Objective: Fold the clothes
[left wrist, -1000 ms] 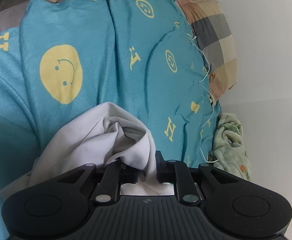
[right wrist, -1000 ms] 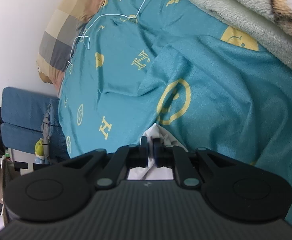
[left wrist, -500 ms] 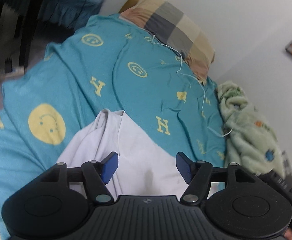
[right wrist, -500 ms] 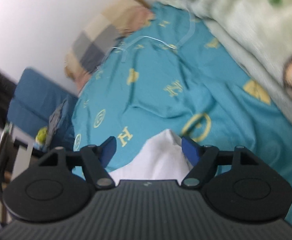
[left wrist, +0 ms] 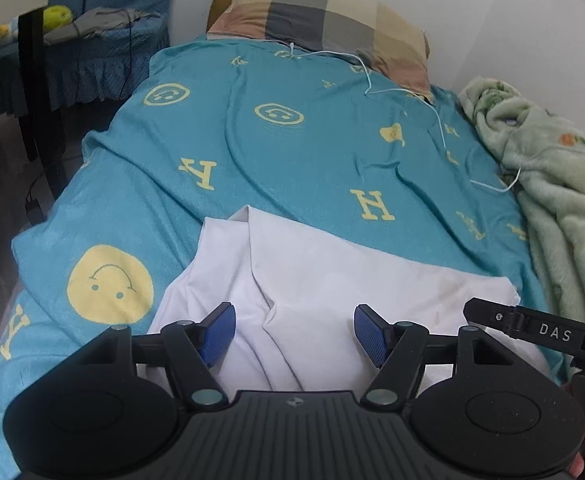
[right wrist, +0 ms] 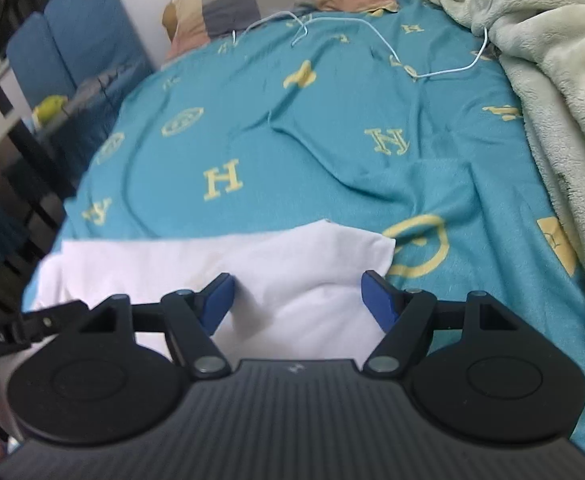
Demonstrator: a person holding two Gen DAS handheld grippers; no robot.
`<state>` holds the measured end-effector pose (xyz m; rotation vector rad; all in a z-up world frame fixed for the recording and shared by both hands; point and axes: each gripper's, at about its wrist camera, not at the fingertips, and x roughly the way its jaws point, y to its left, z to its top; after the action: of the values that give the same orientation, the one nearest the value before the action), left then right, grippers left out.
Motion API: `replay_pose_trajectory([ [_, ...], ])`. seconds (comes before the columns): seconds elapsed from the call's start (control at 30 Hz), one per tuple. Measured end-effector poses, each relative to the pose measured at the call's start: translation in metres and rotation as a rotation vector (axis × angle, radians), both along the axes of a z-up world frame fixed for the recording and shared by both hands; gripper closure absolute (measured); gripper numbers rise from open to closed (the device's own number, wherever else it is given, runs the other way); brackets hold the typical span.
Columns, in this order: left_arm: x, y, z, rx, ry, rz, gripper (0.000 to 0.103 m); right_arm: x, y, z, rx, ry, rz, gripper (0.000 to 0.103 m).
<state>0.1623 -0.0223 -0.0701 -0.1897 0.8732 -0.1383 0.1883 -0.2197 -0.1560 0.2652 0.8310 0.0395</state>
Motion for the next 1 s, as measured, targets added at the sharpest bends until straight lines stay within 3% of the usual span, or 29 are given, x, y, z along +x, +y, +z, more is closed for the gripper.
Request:
replay_pose_trajectory([
  [0.3, -0.036, -0.001, 0.021, 0.029, -0.061, -0.026, 0.035, -0.032, 0.001, 0.032, 0.056, -0.05, -0.035, 0.03],
  [0.57, -0.082, -0.008, 0.033, 0.101, -0.11, -0.051, 0.035, -0.077, 0.009, 0.053, 0.023, -0.069, -0.026, 0.03],
  [0.77, -0.095, -0.01, 0.02, 0.146, -0.109, -0.044, 0.033, -0.088, 0.009, 0.044, 0.022, -0.015, -0.039, 0.03],
  [0.87, -0.096, -0.011, 0.013, 0.149, -0.104, -0.044, 0.033, -0.082, 0.009, 0.027, -0.002, 0.067, -0.037, 0.03],
  [1.0, -0.1, -0.011, 0.014, 0.162, -0.097, -0.054, 0.032, -0.079, 0.0, 0.016, 0.068, 0.122, -0.054, 0.031],
])
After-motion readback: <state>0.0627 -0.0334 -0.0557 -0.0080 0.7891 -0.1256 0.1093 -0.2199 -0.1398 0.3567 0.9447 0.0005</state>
